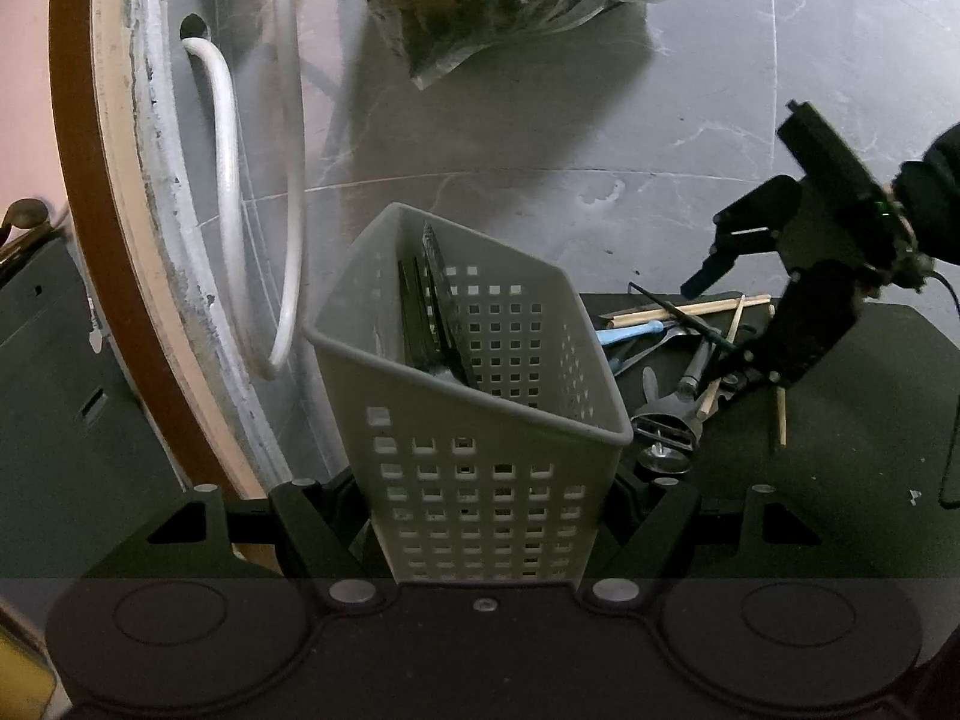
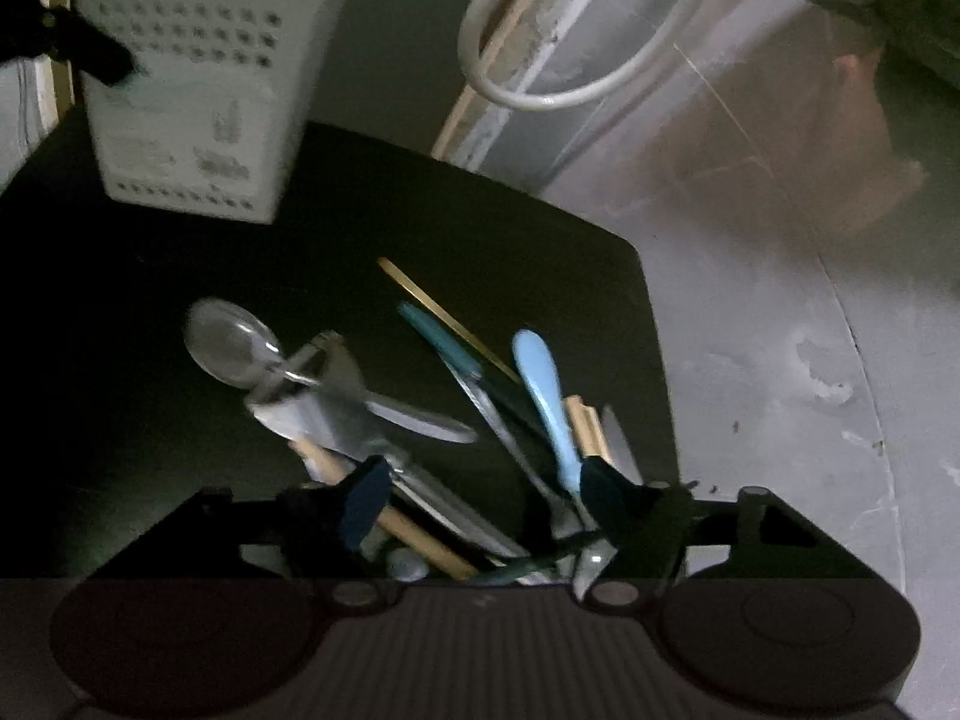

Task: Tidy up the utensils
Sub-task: 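Close the right gripper on the silver peeler handle and lift it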

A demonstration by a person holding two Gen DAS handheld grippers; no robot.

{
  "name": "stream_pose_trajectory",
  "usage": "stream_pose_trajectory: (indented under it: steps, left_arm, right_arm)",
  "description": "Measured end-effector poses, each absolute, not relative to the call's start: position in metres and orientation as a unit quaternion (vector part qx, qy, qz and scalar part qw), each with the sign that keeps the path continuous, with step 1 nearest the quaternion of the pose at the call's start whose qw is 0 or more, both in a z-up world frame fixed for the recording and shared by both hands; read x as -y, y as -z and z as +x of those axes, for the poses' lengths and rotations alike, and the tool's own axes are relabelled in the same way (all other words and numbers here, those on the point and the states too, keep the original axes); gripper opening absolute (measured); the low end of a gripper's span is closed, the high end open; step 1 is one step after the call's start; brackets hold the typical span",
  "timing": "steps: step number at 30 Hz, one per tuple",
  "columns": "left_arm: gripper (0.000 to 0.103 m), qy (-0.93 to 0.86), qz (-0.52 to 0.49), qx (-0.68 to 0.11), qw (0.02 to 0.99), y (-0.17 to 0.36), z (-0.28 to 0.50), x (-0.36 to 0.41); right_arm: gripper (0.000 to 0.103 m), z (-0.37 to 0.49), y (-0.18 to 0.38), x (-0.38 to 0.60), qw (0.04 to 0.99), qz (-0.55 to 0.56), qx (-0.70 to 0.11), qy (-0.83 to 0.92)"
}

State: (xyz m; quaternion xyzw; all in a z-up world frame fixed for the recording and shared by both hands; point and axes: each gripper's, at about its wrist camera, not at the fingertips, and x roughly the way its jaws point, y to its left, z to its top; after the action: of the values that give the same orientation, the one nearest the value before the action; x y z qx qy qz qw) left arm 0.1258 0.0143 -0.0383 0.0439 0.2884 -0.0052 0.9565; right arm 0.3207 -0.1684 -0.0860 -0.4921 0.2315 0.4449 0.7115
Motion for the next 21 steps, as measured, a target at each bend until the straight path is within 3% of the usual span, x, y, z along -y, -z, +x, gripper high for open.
stream_pose_trajectory:
  steps: [16, 19, 21]
  left_arm:
    - [0.076, 0.003, 0.041, -0.289, 0.956, 0.038, 0.125, -0.015]
    - [0.076, 0.003, 0.041, -0.289, 0.956, 0.038, 0.125, -0.015]
    - [0.076, 0.003, 0.04, -0.289, 0.956, 0.038, 0.125, -0.015]
  right_arm:
    - [0.044, 0.322, 0.108, 0.157, 0.634, -0.556, -0.25, -0.476]
    - [0.043, 0.329, 0.104, 0.151, 0.626, -0.544, -0.272, -0.489]
    - [0.049, 0.342, 0.098, 0.145, 0.617, -0.513, -0.317, -0.505]
